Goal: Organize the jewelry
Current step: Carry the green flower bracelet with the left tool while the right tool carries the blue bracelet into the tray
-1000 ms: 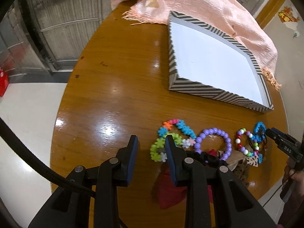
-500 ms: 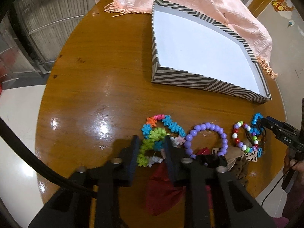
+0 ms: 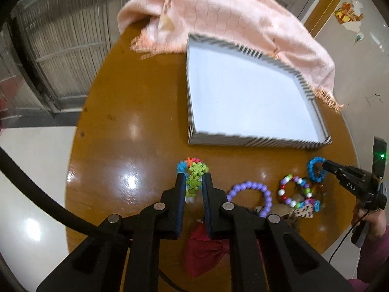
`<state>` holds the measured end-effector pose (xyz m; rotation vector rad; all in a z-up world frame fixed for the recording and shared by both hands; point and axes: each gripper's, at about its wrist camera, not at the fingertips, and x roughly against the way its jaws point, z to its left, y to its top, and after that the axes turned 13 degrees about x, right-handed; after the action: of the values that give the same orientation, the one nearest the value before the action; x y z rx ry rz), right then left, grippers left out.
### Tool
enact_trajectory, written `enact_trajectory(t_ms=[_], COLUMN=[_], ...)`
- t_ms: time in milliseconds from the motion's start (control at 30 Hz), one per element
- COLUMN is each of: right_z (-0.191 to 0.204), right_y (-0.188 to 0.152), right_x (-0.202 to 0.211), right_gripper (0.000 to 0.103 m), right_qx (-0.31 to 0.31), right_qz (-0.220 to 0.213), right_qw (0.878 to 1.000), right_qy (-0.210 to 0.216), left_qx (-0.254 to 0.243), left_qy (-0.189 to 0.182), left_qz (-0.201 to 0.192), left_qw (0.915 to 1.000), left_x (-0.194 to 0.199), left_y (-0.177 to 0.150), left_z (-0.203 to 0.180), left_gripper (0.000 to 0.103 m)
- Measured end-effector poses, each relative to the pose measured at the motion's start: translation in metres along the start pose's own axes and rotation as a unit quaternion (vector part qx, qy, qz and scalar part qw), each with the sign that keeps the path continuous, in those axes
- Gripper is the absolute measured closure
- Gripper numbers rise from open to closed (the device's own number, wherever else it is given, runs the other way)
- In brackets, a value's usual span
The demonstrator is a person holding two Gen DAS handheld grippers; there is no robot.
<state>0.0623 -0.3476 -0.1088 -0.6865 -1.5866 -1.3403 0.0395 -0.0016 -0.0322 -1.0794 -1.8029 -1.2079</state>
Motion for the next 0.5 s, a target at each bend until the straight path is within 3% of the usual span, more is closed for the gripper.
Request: enact_trajectory(t_ms=[500], right_z=[0.006], right_y=[0.015], right_x=[0.088], right_gripper=[0.092], right_qx=[-0.008], right_qz=[-0.095], right_qw=[0.995], right_qy=[0.026], left_qx=[-0.033], left_qy=[-0.037], left_qz=[-0.048], left_qw=[0.9976], left_x=[0.048], left_y=[0.011], left_z=[-0.024], left_gripper=[0.096])
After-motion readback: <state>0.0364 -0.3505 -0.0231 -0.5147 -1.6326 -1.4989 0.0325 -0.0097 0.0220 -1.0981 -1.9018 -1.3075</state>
